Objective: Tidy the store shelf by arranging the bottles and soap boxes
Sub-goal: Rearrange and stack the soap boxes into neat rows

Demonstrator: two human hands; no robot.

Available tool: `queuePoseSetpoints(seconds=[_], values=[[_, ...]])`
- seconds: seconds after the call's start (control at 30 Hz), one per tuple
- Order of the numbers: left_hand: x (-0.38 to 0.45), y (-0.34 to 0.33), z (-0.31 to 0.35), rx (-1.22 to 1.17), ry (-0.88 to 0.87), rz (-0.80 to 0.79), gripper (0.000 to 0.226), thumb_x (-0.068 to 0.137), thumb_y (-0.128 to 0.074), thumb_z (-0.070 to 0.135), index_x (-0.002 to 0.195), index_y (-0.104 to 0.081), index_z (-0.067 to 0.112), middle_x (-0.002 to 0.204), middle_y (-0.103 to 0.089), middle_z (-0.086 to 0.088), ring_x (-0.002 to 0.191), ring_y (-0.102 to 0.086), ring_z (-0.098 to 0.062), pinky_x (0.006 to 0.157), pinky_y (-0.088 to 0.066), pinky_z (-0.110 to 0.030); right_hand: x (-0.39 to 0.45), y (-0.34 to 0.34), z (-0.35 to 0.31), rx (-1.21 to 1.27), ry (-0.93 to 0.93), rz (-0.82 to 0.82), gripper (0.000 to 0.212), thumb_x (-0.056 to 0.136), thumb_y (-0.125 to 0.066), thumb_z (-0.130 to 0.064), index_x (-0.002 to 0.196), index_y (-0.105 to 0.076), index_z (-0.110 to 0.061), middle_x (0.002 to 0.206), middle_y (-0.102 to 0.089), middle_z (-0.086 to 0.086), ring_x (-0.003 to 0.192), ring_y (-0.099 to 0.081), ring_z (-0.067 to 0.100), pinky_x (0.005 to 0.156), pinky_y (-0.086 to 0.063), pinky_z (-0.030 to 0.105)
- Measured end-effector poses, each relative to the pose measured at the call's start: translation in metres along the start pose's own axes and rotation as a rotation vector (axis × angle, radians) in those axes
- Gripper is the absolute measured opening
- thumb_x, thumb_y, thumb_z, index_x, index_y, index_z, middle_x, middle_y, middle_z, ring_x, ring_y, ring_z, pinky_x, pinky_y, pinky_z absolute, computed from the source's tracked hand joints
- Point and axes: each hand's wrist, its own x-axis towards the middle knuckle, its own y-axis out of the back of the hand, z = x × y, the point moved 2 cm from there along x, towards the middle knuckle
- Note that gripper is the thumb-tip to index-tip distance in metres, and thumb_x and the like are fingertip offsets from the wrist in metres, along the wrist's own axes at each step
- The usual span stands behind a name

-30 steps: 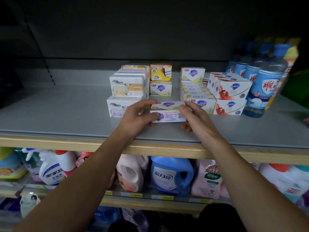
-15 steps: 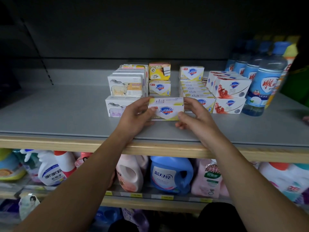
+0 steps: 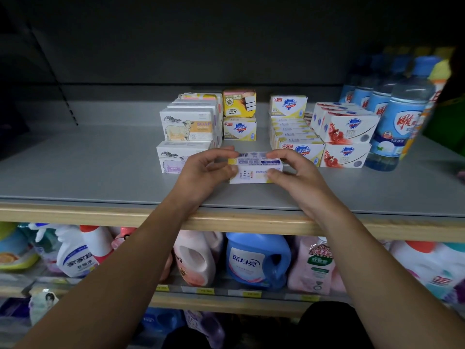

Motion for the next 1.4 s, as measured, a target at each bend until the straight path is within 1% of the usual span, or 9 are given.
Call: queuePoseSetpoints(seconds=[0.13, 0.27, 0.43, 0.57, 0.7, 0.87, 1.07, 1.2, 1.4], values=[[0.001, -0.002, -0.001, -0.004, 0.065, 0.104, 0.013, 0.095, -0.061, 0.017, 0.093, -0.073, 0.016, 0.1, -0.072, -0.006, 0.094, -0.065, -0.017, 0.078, -0.058, -0.033, 0.0, -0.001, 0.002, -0.071, -0.001, -0.045, 0.049, 0.078, -0.074, -0.012, 0.11, -0.061, -0.048, 0.126, -0.061, -0.003, 0.094, -0.07, 0.012, 0.083, -0.055, 0.024], [-0.001, -0.002, 0.001, 0.053, 0.126, 0.123, 0.038, 0.094, -0.057, 0.043, 0.087, -0.071, 0.009, 0.082, -0.068, -0.018, 0.072, -0.062, -0.02, 0.065, -0.054, -0.034, -0.001, -0.002, 0.003, -0.095, 0.0, 0.023, 0.024, 0.087, -0.067, -0.03, 0.109, -0.064, -0.038, 0.104, -0.069, -0.017, 0.062, -0.061, 0.002, 0.058, -0.049, 0.021], [0.0, -0.005, 0.002, 0.248, 0.109, 0.091, 0.025, 0.088, -0.068, 0.035, 0.102, -0.071, 0.014, 0.095, -0.075, -0.002, 0.09, -0.07, -0.013, 0.084, -0.053, -0.03, 0.001, -0.002, 0.008, -0.183, -0.052, 0.093, 0.028, 0.083, -0.07, -0.037, 0.11, -0.067, -0.03, 0.103, -0.071, -0.01, 0.095, -0.067, 0.012, 0.087, -0.053, 0.032], [0.0, -0.006, 0.003, 0.299, 0.093, 0.1, 0.033, 0.084, -0.074, 0.019, 0.116, -0.066, 0.014, 0.106, -0.069, -0.006, 0.094, -0.065, -0.012, 0.083, -0.052, -0.016, 0.002, -0.002, 0.006, -0.208, -0.094, 0.112, 0.045, 0.07, -0.068, -0.044, 0.115, -0.062, -0.036, 0.115, -0.064, -0.013, 0.11, -0.059, 0.004, 0.094, -0.052, 0.034], [0.0, -0.007, 0.004, 0.33, 0.052, 0.084, 0.04, 0.082, -0.076, 0.016, 0.12, -0.064, 0.017, 0.11, -0.067, -0.006, 0.09, -0.065, -0.014, 0.085, -0.052, -0.017, 0.001, -0.002, 0.003, -0.152, -0.113, 0.107, 0.037, 0.072, -0.067, -0.041, 0.109, -0.062, -0.039, 0.113, -0.067, -0.011, 0.109, -0.062, 0.008, 0.095, -0.053, 0.044], [0.005, -0.014, 0.007, 0.564, -0.046, 0.019, 0.038, 0.083, -0.075, 0.021, 0.12, -0.065, 0.023, 0.11, -0.068, 0.001, 0.096, -0.064, -0.015, 0.087, -0.052, -0.025, 0.002, 0.001, -0.004, -0.186, -0.109, 0.108, 0.032, 0.084, -0.07, -0.031, 0.113, -0.061, -0.037, 0.106, -0.063, -0.021, 0.1, -0.059, -0.006, 0.087, -0.05, 0.023], [0.035, -0.023, 0.02, 0.597, -0.141, 0.086, 0.036, 0.086, -0.072, 0.024, 0.122, -0.065, 0.019, 0.112, -0.067, 0.004, 0.093, -0.066, -0.01, 0.071, -0.047, -0.004, 0.02, 0.054, -0.046, -0.53, 0.12, 0.296, 0.036, 0.09, -0.064, -0.031, 0.124, -0.061, -0.022, 0.125, -0.061, -0.004, 0.113, -0.055, 0.011, 0.09, -0.046, 0.024], [0.069, -0.041, 0.03, 0.655, -0.176, 0.146, 0.033, 0.087, -0.07, 0.026, 0.12, -0.065, 0.022, 0.101, -0.068, 0.006, 0.082, -0.067, -0.015, 0.065, -0.048, -0.008, 0.048, 0.104, -0.062, -0.894, 0.182, 0.428, 0.042, 0.091, -0.058, -0.038, 0.128, -0.059, -0.019, 0.127, -0.058, 0.006, 0.121, -0.048, 0.027, 0.097, -0.039, 0.035], [0.123, -0.063, 0.024, 0.74, -0.178, 0.184, 0.035, 0.089, -0.067, 0.03, 0.123, -0.064, 0.025, 0.105, -0.067, 0.005, 0.08, -0.061, -0.01, 0.074, -0.044, -0.017, 0.089, 0.145, -0.037, -1.228, 0.015, 0.211, 0.064, 0.092, -0.044, -0.057, 0.144, -0.046, -0.02, 0.147, -0.047, 0.006, 0.135, -0.039, 0.031, 0.112, -0.03, 0.041]])
